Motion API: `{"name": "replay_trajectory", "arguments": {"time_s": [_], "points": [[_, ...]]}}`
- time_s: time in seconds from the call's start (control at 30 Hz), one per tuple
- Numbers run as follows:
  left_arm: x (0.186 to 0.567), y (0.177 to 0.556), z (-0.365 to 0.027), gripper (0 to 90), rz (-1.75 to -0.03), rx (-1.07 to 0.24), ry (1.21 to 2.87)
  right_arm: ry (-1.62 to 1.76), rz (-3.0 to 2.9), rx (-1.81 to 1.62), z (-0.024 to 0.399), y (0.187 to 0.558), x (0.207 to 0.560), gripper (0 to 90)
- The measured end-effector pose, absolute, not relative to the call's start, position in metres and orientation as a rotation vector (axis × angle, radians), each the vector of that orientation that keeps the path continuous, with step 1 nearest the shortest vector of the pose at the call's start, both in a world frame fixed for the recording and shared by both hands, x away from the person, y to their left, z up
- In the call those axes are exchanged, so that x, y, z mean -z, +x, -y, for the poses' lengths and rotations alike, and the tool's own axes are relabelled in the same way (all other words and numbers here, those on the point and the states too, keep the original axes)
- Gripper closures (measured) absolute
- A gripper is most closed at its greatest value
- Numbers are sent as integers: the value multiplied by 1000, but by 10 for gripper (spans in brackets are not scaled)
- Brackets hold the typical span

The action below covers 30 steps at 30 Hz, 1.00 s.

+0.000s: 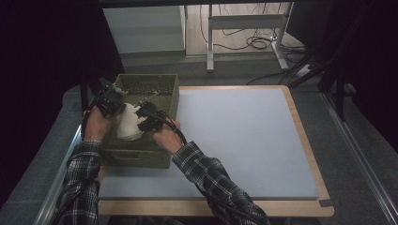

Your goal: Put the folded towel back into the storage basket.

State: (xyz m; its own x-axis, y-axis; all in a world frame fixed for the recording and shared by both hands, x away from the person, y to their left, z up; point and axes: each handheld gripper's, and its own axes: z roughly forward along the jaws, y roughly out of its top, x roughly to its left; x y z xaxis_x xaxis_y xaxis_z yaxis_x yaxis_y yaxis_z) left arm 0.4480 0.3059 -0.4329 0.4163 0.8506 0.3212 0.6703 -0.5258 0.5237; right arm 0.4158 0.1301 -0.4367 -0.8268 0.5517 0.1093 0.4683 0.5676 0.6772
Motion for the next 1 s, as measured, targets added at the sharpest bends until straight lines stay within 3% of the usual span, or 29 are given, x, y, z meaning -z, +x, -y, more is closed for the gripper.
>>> {"name": "replay_trajectory", "arguments": {"time_s": [0.13,0.17,0.3,0.63,1.0], "points": [[441,453,-304,823,-1326,-783,2399,894,-2685,-1060,-134,418,438,800],[446,457,-303,784,-1344,-754,2421,896,-2674,-1052,-134,419,438,736],[452,460,-301,640,-1356,-781,2432,902,-2651,-1043,-132,421,436,680],[449,459,-296,477,-1360,-756,2367,885,-2603,-1107,-107,427,427,624],[447,450,-296,307,-1367,-664,2231,802,-2567,-1188,-81,424,426,464]]}}
